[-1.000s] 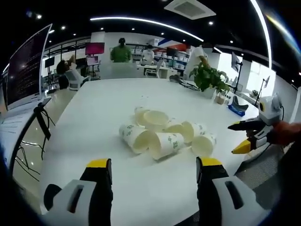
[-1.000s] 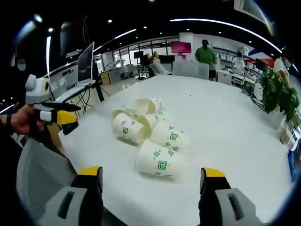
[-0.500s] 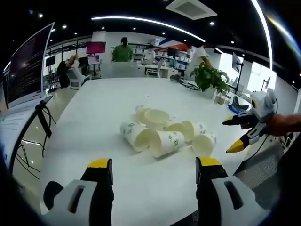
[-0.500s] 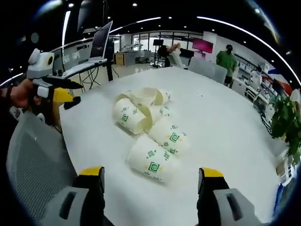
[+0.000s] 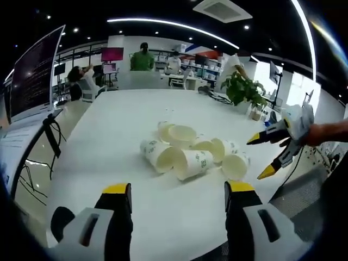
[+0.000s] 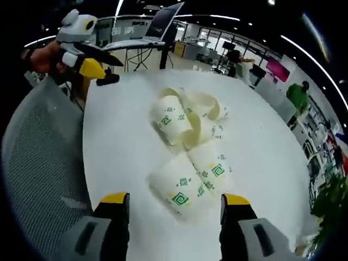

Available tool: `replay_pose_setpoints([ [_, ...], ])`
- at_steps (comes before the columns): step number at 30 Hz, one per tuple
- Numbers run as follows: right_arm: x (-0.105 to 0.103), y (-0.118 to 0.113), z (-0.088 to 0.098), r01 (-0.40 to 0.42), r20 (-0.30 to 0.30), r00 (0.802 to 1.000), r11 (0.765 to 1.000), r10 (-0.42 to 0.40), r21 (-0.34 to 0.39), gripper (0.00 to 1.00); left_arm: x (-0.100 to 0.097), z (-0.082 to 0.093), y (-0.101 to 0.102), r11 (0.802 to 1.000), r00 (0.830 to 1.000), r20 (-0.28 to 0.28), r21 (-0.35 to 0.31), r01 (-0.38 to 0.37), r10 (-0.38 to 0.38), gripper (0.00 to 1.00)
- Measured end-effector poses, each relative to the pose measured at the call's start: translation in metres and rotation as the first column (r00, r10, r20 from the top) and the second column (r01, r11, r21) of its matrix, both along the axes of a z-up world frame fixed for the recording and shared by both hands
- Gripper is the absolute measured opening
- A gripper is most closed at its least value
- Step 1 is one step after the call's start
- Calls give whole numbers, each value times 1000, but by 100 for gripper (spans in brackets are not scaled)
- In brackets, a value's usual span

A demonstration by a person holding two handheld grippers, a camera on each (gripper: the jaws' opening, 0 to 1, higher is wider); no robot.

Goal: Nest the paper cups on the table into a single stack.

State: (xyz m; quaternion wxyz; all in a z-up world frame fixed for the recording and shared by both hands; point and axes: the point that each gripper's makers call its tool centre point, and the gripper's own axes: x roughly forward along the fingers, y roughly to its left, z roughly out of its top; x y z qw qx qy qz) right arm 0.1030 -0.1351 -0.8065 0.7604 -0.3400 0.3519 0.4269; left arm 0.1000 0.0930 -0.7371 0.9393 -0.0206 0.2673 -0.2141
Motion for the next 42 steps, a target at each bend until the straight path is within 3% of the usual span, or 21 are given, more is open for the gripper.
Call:
replay_pose_setpoints([
  [8, -8, 18, -7, -175, -8, 984, 979, 175, -104, 62, -2, 3, 0, 1000, 1000, 2, 0, -1, 1, 67],
  [15, -1, 24, -15, -233, -34, 972, 963, 231, -134, 59, -2, 7, 0, 1000, 1000, 5, 3, 0, 0, 67],
  [21, -2, 24, -25, -266, -82, 963, 953, 256, -149, 46, -2, 8, -2, 1000, 1000, 5, 7, 6, -6, 66],
  [23, -2, 23, -27, -270, -81, 962, 950, 260, -158, 39, -3, 9, -2, 1000, 1000, 4, 7, 5, -5, 66],
  [29, -8, 28, -24, -228, -126, 969, 968, 215, -104, 37, -7, 6, -2, 1000, 1000, -8, 7, 7, -7, 66],
  [36, -4, 30, -23, -224, -100, 972, 970, 214, -97, 36, -11, 6, -9, 999, 999, -20, 14, 29, -29, 64],
  [42, 9, 43, -4, -175, -33, 984, 984, 174, -22, 36, -9, 4, -15, 999, 998, -25, 5, 54, -54, 63],
])
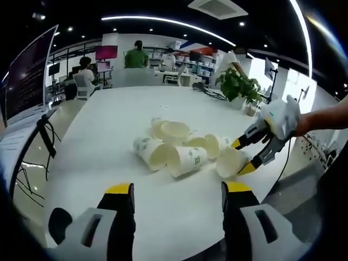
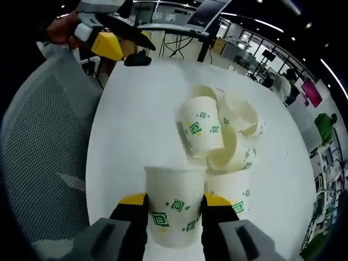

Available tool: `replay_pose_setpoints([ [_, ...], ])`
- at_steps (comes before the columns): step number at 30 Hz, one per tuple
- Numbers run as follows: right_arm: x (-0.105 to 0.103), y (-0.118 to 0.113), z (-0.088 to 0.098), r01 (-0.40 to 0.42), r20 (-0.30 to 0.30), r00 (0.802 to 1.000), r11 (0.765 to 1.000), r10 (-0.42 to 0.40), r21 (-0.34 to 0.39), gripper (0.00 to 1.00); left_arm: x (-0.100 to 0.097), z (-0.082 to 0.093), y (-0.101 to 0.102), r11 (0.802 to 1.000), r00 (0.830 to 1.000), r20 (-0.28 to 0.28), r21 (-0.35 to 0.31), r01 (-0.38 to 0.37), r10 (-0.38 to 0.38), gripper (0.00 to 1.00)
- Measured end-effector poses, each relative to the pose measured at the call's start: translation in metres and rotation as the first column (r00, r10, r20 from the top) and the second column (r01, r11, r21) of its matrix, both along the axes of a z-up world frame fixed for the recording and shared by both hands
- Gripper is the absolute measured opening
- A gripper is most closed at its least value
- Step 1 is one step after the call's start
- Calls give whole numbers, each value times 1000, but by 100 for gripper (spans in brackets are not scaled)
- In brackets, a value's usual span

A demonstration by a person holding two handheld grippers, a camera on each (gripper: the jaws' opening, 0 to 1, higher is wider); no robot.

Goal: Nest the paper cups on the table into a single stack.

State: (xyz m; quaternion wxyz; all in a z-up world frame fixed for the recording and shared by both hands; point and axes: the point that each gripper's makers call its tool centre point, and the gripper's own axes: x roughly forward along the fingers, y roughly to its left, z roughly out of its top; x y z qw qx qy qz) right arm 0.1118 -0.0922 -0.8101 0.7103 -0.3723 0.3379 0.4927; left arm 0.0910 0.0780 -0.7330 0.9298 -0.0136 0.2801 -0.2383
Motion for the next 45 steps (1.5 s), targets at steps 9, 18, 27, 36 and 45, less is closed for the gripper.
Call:
replay_pose_setpoints([
  [9, 0, 7, 7, -3, 35, 999, 1000, 2, 19, 36, -2, -1, -7, 999, 999, -12, -8, 33, -33, 62],
  [18, -3, 26, 24, -1, 84, 996, 998, -4, 62, 36, 5, -3, -17, 996, 996, -7, -10, 84, -84, 61],
  [27, -4, 44, 28, -5, 115, 993, 995, -7, 97, 36, 9, 8, -39, 990, 991, 3, -35, 136, -136, 57],
  [36, -4, 58, 34, -5, 147, 989, 991, -15, 133, 37, 11, 11, -58, 979, 981, 4, -60, 194, -194, 53],
  [45, -2, 69, 44, -5, 192, 981, 987, -27, 160, 38, 15, 13, -73, 967, 971, -9, -87, 239, -241, 51],
])
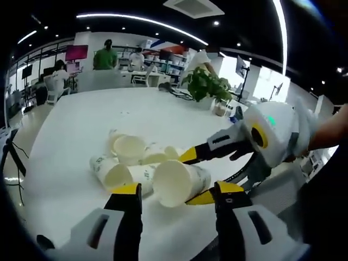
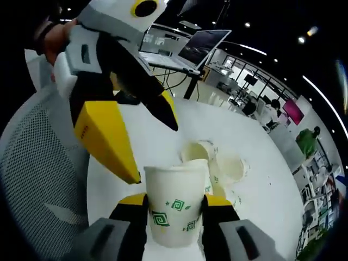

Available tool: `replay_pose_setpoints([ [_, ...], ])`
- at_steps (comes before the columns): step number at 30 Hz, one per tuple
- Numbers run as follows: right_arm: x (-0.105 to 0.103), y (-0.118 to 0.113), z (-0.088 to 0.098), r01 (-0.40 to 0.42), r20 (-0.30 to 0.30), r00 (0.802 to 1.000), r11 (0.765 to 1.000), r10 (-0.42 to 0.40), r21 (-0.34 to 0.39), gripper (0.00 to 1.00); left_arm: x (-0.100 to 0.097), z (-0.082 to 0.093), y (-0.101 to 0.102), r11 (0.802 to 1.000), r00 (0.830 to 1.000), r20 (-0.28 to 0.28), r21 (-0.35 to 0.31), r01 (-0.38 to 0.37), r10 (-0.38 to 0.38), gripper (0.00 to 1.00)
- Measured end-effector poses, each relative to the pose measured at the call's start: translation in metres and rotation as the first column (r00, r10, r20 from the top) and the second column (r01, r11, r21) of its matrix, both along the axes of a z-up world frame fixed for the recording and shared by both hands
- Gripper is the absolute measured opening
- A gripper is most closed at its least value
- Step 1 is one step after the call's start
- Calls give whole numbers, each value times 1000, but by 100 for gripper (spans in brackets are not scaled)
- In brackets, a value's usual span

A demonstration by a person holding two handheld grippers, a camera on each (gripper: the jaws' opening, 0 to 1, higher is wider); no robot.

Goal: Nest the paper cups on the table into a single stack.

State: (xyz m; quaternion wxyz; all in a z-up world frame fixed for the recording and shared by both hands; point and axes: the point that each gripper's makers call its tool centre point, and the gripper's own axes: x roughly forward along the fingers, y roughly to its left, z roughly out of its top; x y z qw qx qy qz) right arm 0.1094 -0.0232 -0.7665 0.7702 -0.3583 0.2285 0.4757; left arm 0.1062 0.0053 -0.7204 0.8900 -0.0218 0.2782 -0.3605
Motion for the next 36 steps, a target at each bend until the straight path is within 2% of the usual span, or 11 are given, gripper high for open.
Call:
replay_pose_setpoints([
  [6, -2, 8, 6, -7, 21, 1000, 1000, 6, 15, 38, 1, 1, -11, 999, 999, -22, -3, 41, -41, 48],
  [10, -4, 15, 10, -18, 56, 998, 1000, 18, 5, 38, 0, 1, -17, 998, 997, -43, -24, 57, -58, 45],
  [16, -8, 26, 17, -43, 105, 994, 999, 42, 1, 38, -7, 0, -25, 995, 992, -86, -41, 90, -93, 27],
  [21, -12, 35, 21, -59, 130, 990, 998, 58, 7, 38, -10, 1, -30, 993, 989, -104, -54, 100, -105, 19],
  [25, -13, 37, 23, -63, 139, 988, 998, 61, 11, 37, -13, 0, -33, 991, 985, -120, -48, 123, -128, 2],
  [26, -13, 37, 23, -59, 142, 988, 998, 57, 10, 38, -14, 0, -31, 991, 985, -111, -25, 130, -132, 1],
  [31, -14, 35, 22, -53, 136, 989, 998, 50, 16, 38, -15, -1, -32, 986, 981, -105, -4, 164, -163, 0],
  [34, -14, 31, 21, -47, 136, 990, 999, 46, 5, 38, -17, -7, -31, 981, 979, -95, 54, 188, -183, 0],
  [36, -13, 28, 20, -34, 135, 990, 999, 33, 0, 40, -17, -10, -32, 978, 978, -89, 70, 196, -190, 0],
])
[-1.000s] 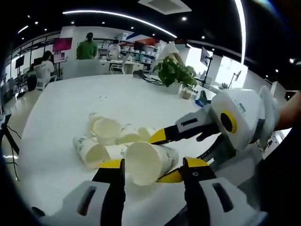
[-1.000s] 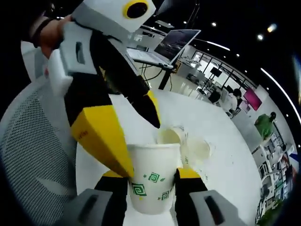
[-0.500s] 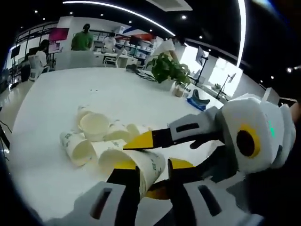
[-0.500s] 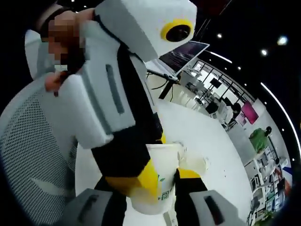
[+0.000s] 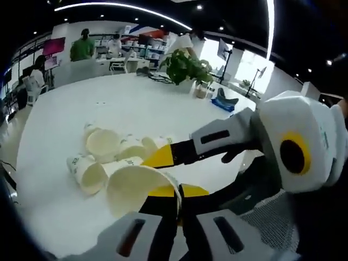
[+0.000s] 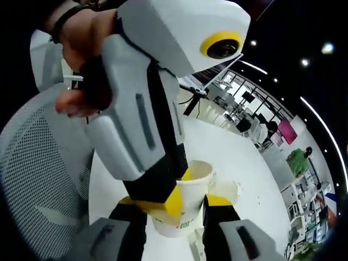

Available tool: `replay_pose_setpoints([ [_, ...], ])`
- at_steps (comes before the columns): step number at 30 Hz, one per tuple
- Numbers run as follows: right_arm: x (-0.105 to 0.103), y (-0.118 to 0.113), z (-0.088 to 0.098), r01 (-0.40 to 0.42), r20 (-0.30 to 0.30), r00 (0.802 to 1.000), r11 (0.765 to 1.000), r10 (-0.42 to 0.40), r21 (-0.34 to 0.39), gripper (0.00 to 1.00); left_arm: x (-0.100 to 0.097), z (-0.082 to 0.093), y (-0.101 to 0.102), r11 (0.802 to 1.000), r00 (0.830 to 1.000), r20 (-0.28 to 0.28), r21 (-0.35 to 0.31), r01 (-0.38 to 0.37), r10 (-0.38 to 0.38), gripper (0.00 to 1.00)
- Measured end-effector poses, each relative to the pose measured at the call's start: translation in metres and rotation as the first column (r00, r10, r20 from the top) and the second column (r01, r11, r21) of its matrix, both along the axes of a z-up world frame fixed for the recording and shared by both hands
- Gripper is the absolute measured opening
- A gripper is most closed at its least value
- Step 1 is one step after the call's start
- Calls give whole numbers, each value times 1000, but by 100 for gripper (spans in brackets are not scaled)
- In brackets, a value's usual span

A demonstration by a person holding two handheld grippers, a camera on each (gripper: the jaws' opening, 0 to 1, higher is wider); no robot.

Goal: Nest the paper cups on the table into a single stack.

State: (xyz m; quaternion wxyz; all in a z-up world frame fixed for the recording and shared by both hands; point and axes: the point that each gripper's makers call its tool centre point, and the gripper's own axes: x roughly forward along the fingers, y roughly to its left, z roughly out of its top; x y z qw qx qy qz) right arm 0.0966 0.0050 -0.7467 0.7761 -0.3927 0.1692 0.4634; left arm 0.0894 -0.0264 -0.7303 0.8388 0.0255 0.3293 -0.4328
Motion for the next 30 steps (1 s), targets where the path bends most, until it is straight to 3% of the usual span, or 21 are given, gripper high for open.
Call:
replay_pose_setpoints([
  [8, 0, -7, -2, 34, -18, 999, 999, -34, 8, 50, 9, 2, 0, 1000, 1000, 15, 5, -6, 6, 0],
  [14, -1, -18, -7, 62, -42, 997, 998, -62, -1, 65, 16, 4, 4, 1000, 1000, 24, 14, -17, 17, 0],
  [23, -2, -54, -14, 196, -88, 977, 981, -194, 11, 76, 7, -8, 1, 988, 995, 64, 141, 69, -78, 0],
  [30, -2, -77, -17, 271, -114, 957, 962, -267, 21, 78, 4, -23, 0, 960, 986, 64, 246, 135, -155, 0],
])
